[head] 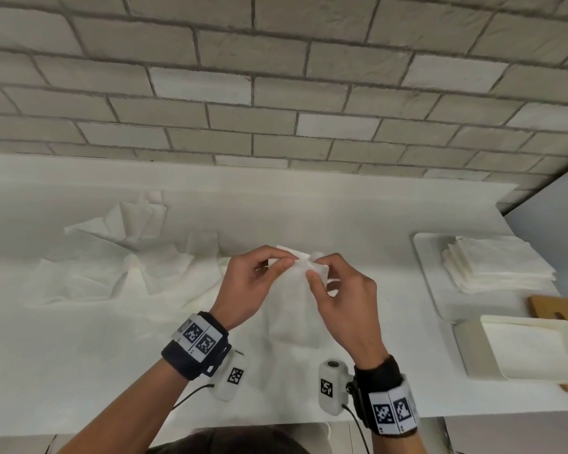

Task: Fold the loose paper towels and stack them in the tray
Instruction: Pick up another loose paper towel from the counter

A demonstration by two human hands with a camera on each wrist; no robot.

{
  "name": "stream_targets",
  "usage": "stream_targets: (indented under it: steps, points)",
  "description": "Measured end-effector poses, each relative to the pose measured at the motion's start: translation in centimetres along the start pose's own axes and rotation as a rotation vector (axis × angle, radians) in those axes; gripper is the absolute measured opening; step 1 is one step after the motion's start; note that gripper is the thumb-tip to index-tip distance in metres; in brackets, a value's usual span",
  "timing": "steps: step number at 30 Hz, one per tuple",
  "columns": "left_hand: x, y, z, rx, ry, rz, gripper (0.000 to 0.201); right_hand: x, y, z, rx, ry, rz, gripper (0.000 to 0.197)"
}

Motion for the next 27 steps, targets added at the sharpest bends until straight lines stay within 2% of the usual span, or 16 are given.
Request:
stream_targets:
  steps: [3, 4, 6, 10, 19, 21, 25, 27]
  points:
    - [0.0, 0.1, 0.1, -0.032, 0.054, 0.002, 0.010, -0.9, -0.5, 0.6, -0.090, -0.140, -0.117, 0.043]
    - [0.0, 0.1, 0.2, -0.047, 0.077, 0.011, 0.010, -1.1, -0.6, 0.9, -0.142, -0.157, -0.117, 0.044]
    - [0.2, 0.2, 0.4, -0.066, 0.119, 0.011, 0.010, -1.2, -0.7, 1.5, -0.207, -0.156, -0.056, 0.034]
    - [0.6, 0.3, 1.2, -0.042, 0.213, 0.065, 0.007, -1.1, -0.8, 2.0, -0.187, -0.189, 0.059, 0.017]
    - [1.0, 0.3, 1.9, -0.042, 0.272, 0.094, 0.006, -0.6, -1.3, 1.9, -0.066, -0.134, 0.007, 0.020]
    - [1.2, 0.7, 1.8, -0.021, 0.243, 0.058, 0.010, -0.6, -1.2, 1.8, -0.039, -0.107, 0.017, 0.020]
    - [-0.1, 0.9, 2.1, 0.030, 0.012, -0.078, 0.029, 0.4, -2.5, 1.5, 0.026, -0.041, 0.013, 0.018]
    - [-3.2, 0.5, 2.7, -0.027, -0.020, 0.080, 0.025, 0.8, -4.0, 0.9, 0.064, -0.047, -0.023, 0.018]
Point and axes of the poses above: each hand's wrist, its own z-axis towards the middle knuckle, its own y-axis out of the palm, x = y × z, the point moved 1 cm from there along z, towards the middle knuckle, and after that the axes turned 4 degrees about z, right-handed, at the moved point
